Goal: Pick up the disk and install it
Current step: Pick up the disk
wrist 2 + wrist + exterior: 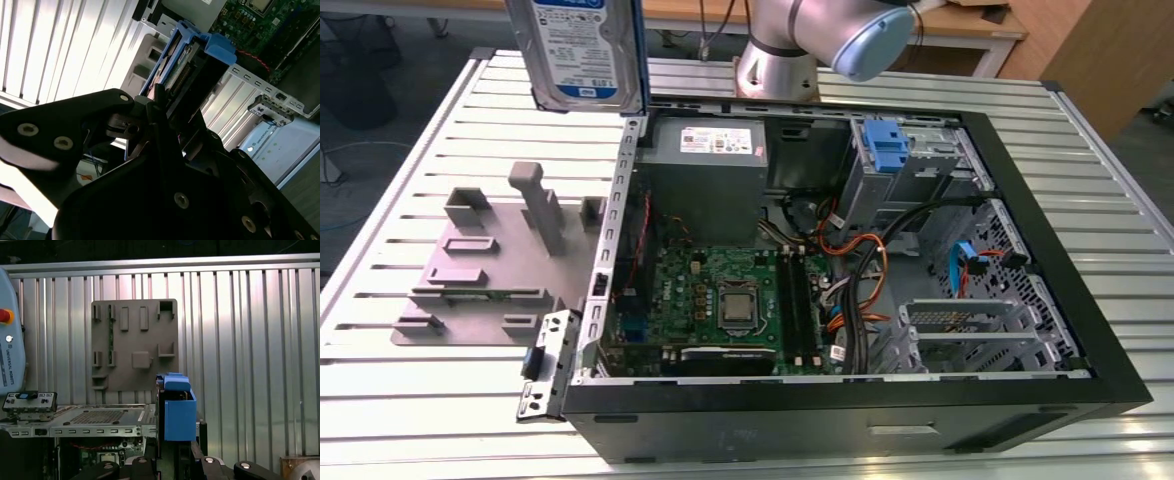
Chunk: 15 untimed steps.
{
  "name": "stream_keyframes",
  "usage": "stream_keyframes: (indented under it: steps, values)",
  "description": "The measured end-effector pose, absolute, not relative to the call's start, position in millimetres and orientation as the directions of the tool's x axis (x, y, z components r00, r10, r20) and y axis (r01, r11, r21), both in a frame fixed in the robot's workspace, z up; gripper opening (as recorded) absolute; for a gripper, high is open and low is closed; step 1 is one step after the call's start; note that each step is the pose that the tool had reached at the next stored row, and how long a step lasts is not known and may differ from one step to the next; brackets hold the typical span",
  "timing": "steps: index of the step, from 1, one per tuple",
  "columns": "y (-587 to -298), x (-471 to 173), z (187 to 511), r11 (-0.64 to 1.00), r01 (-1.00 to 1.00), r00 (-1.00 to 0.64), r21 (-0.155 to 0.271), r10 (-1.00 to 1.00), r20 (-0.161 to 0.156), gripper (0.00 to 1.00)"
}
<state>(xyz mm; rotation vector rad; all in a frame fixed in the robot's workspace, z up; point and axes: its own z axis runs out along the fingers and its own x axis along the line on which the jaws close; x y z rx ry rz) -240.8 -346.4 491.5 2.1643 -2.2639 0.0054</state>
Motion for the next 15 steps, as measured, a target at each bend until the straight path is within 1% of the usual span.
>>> stream_keyframes:
  steps: [15]
  values:
    - [-346.4, -209.1, 491.5, 0.045, -0.999, -0.045, 0.004, -0.999, 0.009, 0.35]
